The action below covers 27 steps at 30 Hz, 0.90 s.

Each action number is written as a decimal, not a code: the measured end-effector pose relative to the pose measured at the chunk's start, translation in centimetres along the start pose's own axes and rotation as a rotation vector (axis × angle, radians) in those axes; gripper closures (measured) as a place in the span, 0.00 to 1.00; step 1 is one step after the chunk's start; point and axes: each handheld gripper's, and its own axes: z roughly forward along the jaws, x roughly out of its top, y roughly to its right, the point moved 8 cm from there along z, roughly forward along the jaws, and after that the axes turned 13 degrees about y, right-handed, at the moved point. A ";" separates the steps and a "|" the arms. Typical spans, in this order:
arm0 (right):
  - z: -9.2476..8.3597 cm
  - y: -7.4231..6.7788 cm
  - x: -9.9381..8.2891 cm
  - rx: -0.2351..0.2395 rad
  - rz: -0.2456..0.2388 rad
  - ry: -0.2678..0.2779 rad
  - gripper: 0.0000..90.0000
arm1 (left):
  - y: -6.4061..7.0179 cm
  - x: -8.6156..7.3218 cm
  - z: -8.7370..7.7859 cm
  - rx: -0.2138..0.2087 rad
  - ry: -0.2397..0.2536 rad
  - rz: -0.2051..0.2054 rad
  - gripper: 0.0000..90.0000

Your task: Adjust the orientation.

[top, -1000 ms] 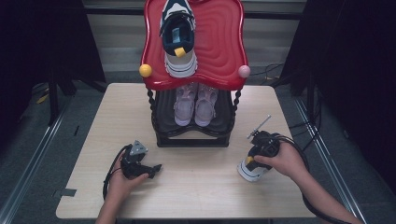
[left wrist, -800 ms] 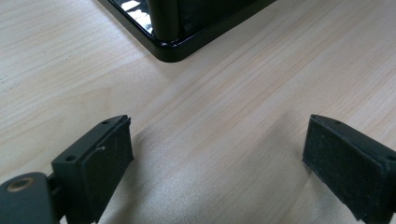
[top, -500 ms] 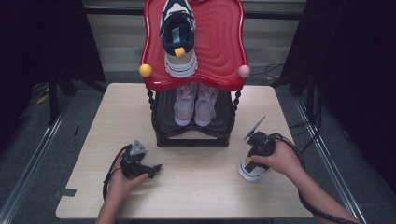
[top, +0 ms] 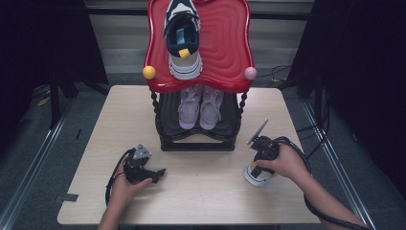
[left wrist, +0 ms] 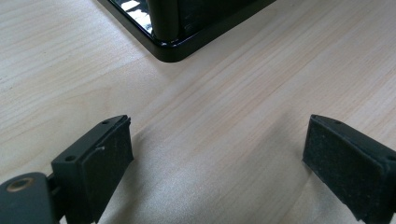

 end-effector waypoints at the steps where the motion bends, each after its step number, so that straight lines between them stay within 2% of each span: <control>1: 0.1 0.0 0.0 0.004 -0.003 0.003 0.74 | 0.0 0.0 0.0 0.000 0.000 -0.001 0.08; 10: 0.0 -0.3 0.1 -0.003 -0.018 -0.012 0.77 | 0.0 0.0 0.0 0.000 0.001 -0.001 0.08; 14: 0.0 -0.3 0.1 0.002 -0.041 -0.013 0.78 | 0.0 0.0 0.0 0.000 0.000 -0.001 0.08; 20: -0.2 -0.7 0.1 0.016 -0.043 -0.025 0.79 | 0.0 0.0 0.0 0.000 0.000 0.000 0.08; 21: -0.3 -0.8 0.1 0.022 -0.049 -0.025 0.79 | 0.0 0.0 0.0 0.000 0.001 -0.001 0.08; 22: -0.4 -0.4 0.1 0.002 -0.091 -0.027 0.79 | 0.0 0.0 0.0 0.000 0.001 -0.001 0.08; 24: -0.6 -0.6 0.1 0.012 -0.095 -0.029 0.79 | 0.0 0.0 0.0 0.000 0.000 -0.001 0.08; 25: -0.7 -1.2 0.1 0.038 -0.071 -0.027 0.79 | 0.0 0.0 0.0 0.000 0.001 -0.001 0.08; 27: -1.0 -1.4 0.1 0.057 -0.085 -0.033 0.79 | 0.0 0.0 0.0 0.000 0.000 0.000 0.08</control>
